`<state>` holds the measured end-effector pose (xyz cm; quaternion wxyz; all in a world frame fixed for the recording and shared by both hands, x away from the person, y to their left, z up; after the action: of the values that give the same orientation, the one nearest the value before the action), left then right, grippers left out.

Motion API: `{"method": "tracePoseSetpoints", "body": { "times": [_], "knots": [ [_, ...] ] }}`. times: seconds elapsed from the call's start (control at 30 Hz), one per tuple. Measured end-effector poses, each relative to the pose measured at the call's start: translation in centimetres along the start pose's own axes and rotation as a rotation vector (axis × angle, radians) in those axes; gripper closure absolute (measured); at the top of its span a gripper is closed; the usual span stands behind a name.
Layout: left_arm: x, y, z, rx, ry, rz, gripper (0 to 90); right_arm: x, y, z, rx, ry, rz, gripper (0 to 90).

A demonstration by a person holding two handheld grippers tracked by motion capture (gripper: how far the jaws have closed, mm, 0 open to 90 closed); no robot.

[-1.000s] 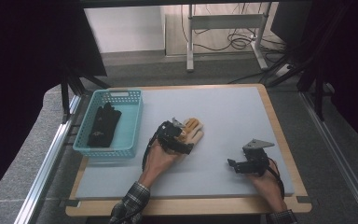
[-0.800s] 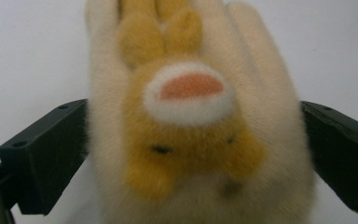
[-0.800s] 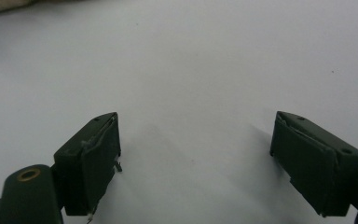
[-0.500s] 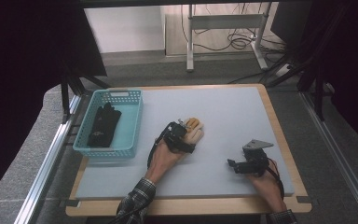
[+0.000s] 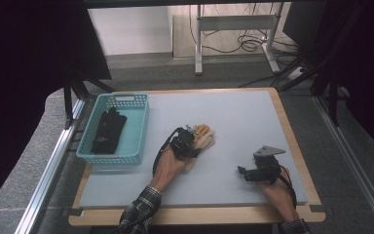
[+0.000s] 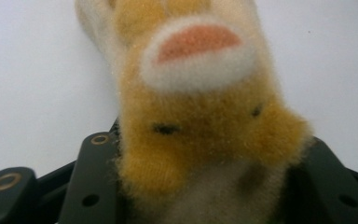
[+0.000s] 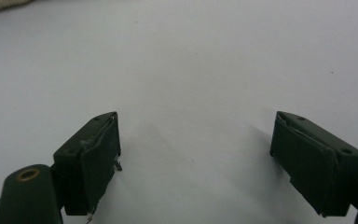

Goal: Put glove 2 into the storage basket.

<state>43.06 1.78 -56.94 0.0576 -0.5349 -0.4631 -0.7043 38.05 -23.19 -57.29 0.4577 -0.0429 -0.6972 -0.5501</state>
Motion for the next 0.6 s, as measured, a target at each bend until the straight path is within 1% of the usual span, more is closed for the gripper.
{"method": "tracePoseSetpoints", "body": {
  "times": [0.13,0.33,0.4,0.53,0.6],
  "knots": [
    [0.2,0.0,0.2,0.012,-0.024,0.004,52.2,0.0,0.0,0.0,0.002,-0.002,0.001,15.4],
    [0.9,0.3,0.6,0.021,-0.015,-0.018,53.6,0.0,0.0,0.0,0.001,-0.001,0.0,15.4],
    [1.3,0.5,0.8,0.023,-0.009,-0.027,54.8,0.0,0.0,0.0,0.001,-0.001,0.0,15.3],
    [2.1,0.6,1.3,0.021,0.007,-0.029,55.1,0.0,0.0,0.0,0.001,-0.001,0.0,15.4],
    [2.5,0.7,1.6,0.032,0.01,-0.039,55.2,0.0,0.0,0.0,0.001,-0.001,0.0,15.4]
  ]
}}
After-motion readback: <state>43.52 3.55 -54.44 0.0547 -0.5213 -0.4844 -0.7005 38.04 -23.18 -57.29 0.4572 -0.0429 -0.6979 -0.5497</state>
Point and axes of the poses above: each handheld gripper's, and its own axes: x roughly backward along the jaws, y roughly out of its top, z roughly to its left, the point moved 6 cm from there along -x, roughly forward along the jaws, and after that the axes turned 5 degrees about -x, right-handed, at the moved point
